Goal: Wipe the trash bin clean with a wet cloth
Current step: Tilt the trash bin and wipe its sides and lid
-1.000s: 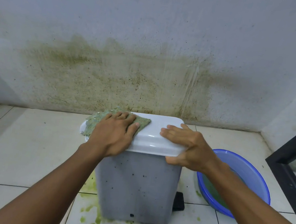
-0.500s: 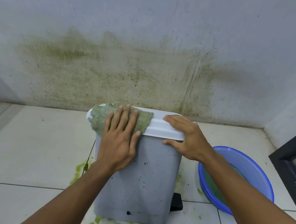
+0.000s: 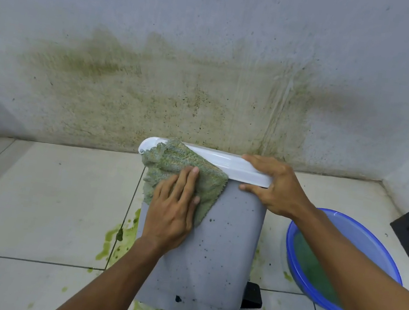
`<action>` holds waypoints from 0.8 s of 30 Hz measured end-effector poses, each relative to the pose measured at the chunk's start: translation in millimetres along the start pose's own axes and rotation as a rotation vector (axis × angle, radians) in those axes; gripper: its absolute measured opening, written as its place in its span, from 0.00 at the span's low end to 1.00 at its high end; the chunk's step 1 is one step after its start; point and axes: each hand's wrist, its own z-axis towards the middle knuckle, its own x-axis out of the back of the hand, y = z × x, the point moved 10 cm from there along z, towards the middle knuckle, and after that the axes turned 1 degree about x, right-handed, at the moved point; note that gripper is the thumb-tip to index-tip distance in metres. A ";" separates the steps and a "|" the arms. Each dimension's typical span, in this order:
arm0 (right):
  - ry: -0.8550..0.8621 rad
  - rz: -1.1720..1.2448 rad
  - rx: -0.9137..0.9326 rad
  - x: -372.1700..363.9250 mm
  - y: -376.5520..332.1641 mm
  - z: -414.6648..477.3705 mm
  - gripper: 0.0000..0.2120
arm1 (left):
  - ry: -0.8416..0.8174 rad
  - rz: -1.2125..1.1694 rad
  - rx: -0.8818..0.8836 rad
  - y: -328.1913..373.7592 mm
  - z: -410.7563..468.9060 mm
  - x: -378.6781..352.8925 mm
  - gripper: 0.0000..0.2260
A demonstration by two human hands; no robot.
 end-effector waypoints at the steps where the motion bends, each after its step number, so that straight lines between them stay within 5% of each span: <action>1: -0.003 -0.002 -0.006 -0.8 2.6 1.7 0.32 | 0.024 0.006 0.025 -4.3 6.7 -0.6 0.27; 9: 0.009 0.009 -0.046 -1.3 19.4 9.9 0.30 | -0.130 0.068 0.101 -9.8 -37.2 -44.7 0.31; 16: 0.011 0.013 -0.045 -3.3 27.6 16.4 0.29 | -0.130 0.071 0.180 -14.8 -15.4 -56.8 0.36; 21: 0.004 0.006 -0.041 -3.3 28.6 16.2 0.29 | -0.156 0.058 0.056 -0.8 -31.6 -64.0 0.36; 24: 0.012 -0.006 -0.041 -4.3 26.8 15.6 0.29 | -0.108 0.058 0.175 -23.4 -22.6 -55.5 0.37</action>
